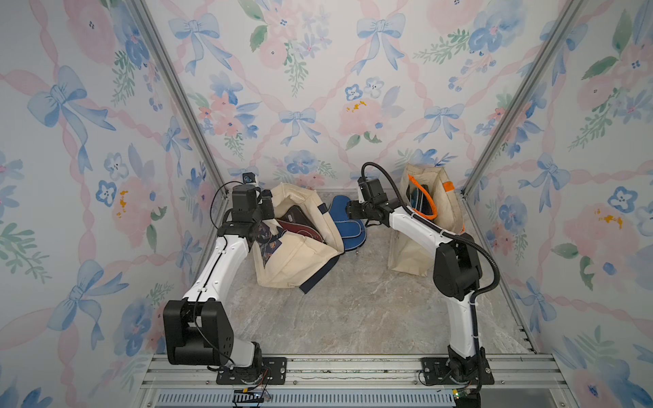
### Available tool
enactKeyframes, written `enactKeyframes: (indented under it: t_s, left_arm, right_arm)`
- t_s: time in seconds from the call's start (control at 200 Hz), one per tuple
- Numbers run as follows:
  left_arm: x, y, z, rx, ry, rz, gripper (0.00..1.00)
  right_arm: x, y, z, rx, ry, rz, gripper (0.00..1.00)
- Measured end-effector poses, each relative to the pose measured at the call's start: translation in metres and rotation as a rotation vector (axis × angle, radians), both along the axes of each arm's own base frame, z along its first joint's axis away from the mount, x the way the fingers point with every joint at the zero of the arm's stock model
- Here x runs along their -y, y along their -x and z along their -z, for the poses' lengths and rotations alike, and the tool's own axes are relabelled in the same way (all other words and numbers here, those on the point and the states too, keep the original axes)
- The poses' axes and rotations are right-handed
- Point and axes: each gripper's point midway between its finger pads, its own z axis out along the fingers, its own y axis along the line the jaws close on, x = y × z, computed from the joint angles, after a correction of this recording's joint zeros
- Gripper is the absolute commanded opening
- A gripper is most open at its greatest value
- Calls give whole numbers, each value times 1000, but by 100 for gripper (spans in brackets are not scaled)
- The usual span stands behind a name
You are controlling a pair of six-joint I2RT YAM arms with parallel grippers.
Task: Remove the ping pong set from the canvas bag
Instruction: Place the ping pong set at the center of the board.
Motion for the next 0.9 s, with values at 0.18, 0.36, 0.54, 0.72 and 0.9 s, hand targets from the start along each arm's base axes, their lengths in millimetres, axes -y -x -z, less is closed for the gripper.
enactKeyframes:
  t_s: [0.18,0.36,0.54,0.72,0.9]
  left_arm:
    - [7,1,-2,4,6,22,0]
    - [15,2,-3,10,6,42,0]
    - [18,3,-3,12,6,48,0]
    - [18,3,-3,15,6,48,0]
    - [18,2,-4,16,6,48,0]
  right_arm:
    - [-25,27,-41,37,-158,-96,76]
    - [-50,35,-31,8,-244,-172,76]
    - [-63,33,1,-37,-268,-213,76]
    - [-73,29,34,-85,-274,-232,71]
    - [-83,33,46,-114,-300,-258,25]
